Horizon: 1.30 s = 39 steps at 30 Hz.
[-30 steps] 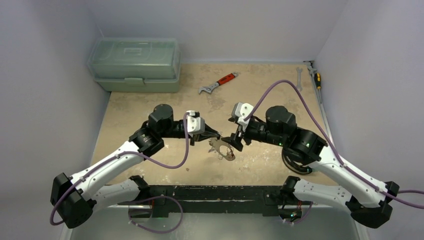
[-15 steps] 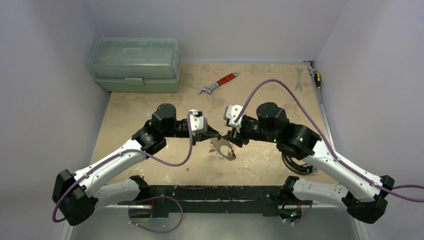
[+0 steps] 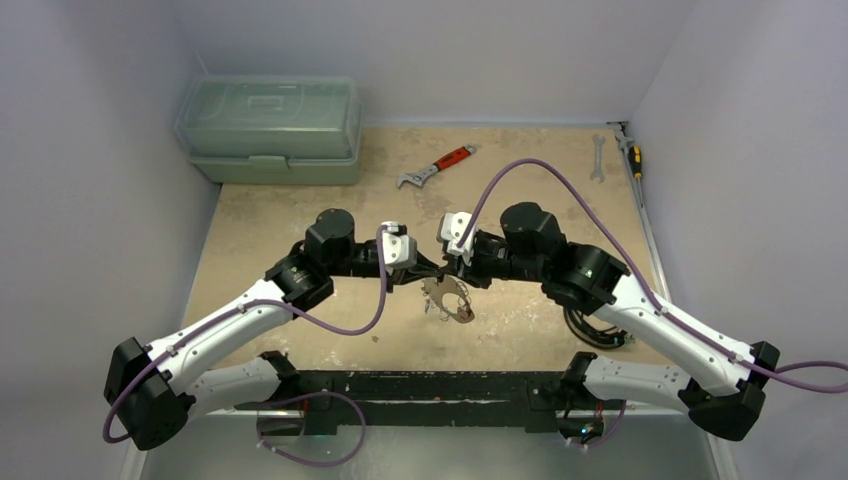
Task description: Put the keys on the keyring
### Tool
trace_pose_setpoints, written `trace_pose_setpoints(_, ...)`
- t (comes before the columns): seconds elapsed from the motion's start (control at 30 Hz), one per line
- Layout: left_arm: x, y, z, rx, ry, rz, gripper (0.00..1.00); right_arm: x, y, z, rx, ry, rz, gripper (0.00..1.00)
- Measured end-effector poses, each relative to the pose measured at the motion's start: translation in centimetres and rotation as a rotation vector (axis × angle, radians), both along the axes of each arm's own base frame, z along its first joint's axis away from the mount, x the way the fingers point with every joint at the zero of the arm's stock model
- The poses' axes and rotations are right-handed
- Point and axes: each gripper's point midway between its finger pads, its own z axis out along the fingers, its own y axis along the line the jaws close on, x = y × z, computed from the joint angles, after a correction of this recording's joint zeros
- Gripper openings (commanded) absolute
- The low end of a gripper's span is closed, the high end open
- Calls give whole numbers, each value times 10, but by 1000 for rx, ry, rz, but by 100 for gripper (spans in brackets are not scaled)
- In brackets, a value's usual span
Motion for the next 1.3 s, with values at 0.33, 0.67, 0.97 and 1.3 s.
trace_pose_setpoints(0.33,2,0,0,2,-3,16,0,-1,0,0,6,-3,6,20)
trace_pose_setpoints(0.67,3,0,-2,8,1,21,0,-1,3,-3,16,-6,14,18)
trace_pose_setpoints(0.97,2,1,-5,17,10,20,0,-4,5,-5,20,4,35,10)
trace_pose_setpoints(1.3,1,1,-5,20,13,19,0,-4,4,-8,12,8,32,19)
